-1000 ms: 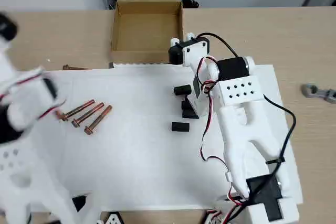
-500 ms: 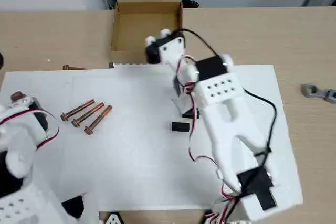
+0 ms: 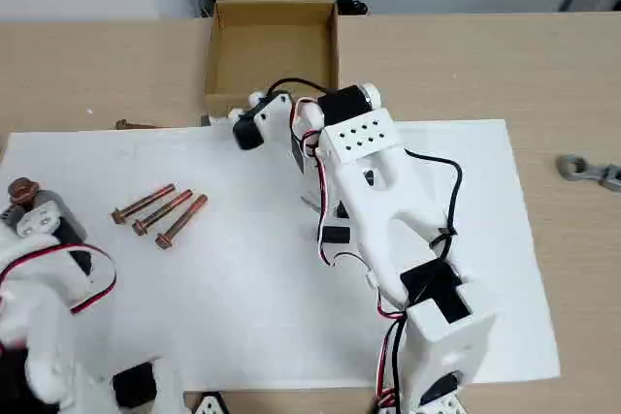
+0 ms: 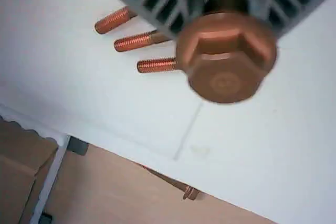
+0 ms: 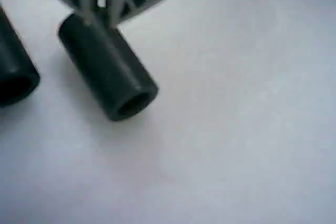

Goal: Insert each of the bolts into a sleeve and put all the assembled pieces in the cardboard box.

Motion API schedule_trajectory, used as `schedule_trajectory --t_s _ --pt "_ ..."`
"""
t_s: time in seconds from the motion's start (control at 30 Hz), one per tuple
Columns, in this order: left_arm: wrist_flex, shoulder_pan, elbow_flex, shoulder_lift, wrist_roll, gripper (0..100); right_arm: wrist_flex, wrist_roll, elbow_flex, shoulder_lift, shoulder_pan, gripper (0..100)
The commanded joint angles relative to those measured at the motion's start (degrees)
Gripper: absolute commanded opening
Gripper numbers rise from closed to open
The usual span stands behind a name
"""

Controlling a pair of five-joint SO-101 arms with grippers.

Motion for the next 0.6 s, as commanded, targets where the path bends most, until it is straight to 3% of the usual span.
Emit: schedule_trajectory --t_s 0.0,0.57 --pt "0.09 -0.35 0.22 -0.62 -0.53 0 0.66 4.66 0.79 -0.57 -0.75 7.9" --pt "0.18 -0.26 7.16 -3.43 -0.53 0 -0.04 14.51 9.76 -0.48 -0.92 10.2"
